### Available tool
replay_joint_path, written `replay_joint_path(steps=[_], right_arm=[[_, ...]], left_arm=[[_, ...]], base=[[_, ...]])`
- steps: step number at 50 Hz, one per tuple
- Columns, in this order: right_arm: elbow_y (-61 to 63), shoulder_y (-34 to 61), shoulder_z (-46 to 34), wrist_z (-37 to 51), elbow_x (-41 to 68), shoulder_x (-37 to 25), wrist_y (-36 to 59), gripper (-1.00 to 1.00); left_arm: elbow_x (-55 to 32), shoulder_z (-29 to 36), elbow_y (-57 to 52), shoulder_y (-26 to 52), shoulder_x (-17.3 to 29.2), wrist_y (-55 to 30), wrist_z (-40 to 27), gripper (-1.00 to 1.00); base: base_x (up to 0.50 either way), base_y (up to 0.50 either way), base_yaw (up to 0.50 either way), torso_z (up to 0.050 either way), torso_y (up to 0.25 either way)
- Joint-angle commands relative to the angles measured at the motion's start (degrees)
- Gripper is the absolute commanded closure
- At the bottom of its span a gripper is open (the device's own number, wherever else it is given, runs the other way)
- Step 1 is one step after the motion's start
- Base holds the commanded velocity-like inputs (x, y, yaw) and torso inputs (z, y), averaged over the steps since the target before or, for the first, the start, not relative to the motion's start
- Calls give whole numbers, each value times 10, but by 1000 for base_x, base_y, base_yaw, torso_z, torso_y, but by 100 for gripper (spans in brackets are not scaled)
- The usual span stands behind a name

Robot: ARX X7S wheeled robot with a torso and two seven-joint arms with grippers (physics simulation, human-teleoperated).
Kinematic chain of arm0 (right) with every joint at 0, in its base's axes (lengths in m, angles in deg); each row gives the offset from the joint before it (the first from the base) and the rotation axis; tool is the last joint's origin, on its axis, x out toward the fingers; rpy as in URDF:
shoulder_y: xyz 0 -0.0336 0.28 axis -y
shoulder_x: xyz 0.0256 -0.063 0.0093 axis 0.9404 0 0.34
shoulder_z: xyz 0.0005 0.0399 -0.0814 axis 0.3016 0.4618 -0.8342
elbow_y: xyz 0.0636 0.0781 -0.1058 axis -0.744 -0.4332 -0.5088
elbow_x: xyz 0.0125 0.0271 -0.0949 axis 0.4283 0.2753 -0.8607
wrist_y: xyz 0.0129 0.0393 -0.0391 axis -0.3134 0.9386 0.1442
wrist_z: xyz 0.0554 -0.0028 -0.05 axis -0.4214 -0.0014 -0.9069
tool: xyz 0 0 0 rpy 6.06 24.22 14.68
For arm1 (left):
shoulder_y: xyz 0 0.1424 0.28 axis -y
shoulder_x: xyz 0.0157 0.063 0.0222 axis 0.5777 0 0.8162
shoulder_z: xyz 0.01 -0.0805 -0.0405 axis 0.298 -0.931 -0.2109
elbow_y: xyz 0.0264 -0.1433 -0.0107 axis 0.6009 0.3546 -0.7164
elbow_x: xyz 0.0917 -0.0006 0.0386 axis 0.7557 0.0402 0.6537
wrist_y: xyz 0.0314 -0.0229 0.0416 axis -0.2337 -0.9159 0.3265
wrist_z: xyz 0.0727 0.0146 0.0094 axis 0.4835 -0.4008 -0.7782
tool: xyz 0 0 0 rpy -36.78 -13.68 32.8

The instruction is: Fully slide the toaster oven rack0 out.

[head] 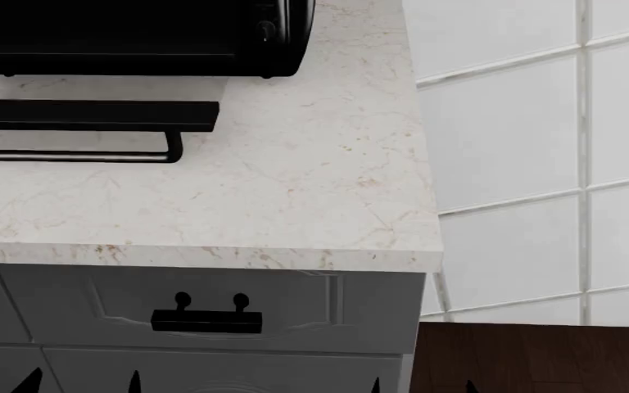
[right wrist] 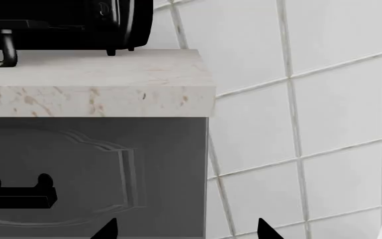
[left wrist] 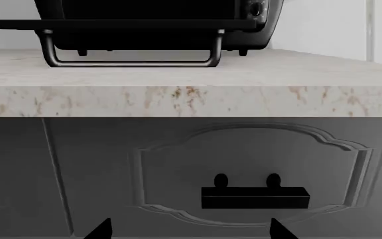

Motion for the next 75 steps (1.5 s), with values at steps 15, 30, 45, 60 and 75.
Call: replay_joint_path(steps=[15, 30, 45, 60, 75], right_arm=[[86, 12, -47, 26, 16, -49, 87, -100], [369, 160, -61, 14, 15, -89, 444, -100], [436, 365, -43, -8, 47, -99, 669, -100], [404, 469, -54, -15, 55, -105, 720, -100], [388, 460, -53, -21, 69, -98, 705, -100]], left_arm=[[-38, 38, -132, -15, 33, -65, -34, -100], [-43, 48, -434, 63, 73, -344, -57, -100], [-88, 39, -506, 246, 84, -544, -54, -100], [-115, 25, -512, 367, 86, -638, -52, -100], [-130, 10, -544, 377, 96, -680, -56, -100]], base=[[0, 0, 0, 0, 0], [0, 0, 0, 0, 0], [0, 0, 0, 0, 0], [0, 0, 0, 0, 0], [0, 0, 0, 0, 0]])
